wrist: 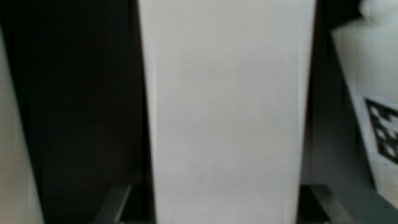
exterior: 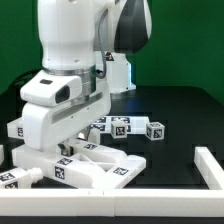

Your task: Assemble chair

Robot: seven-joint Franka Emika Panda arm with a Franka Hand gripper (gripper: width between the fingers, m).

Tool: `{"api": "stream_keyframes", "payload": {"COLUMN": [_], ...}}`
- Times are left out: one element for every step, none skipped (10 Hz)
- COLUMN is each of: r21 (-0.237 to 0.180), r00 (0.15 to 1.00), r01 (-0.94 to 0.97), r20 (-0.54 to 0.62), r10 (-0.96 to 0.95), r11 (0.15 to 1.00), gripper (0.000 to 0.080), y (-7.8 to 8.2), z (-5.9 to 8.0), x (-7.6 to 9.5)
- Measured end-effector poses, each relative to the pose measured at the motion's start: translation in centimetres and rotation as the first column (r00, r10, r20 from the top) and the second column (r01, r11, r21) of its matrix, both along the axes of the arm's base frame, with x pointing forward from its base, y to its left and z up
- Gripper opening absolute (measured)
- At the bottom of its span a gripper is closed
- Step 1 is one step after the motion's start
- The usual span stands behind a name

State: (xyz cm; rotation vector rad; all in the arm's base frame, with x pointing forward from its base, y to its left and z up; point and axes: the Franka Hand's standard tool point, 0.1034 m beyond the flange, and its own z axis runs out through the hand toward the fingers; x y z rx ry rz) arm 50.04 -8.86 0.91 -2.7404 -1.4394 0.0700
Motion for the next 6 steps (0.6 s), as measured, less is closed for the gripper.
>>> {"api": "stream_keyframes", "payload": {"r21": [-0.001,-0.002,-0.002,-0.008,-0.018,-0.019], "r00": [1.000,1.000,0.999,0.991,0.975,0.974], "r01": [0.002,-0.008,-0.054,-0.135,-0.215,-0.219], "r20": [0.006,0.007,0.010,0.017,0.046,0.048], "r10": [-0.002,0.008,0.054,0.135,0.216,0.220], "r11": [1.000,1.000,0.999,0.991,0.976,0.975], "gripper": [0.0285,0.0285,0.0285,0.0285,0.0285,0.0285], "y": [-0.2,-0.3,-0.7,-1.3,-1.9,-2.3], "z": [0.0,0.0,0.2,0.5,0.9,0.8], "x": [0.1,0.1,0.1,0.2,0.3,-0.3]}}
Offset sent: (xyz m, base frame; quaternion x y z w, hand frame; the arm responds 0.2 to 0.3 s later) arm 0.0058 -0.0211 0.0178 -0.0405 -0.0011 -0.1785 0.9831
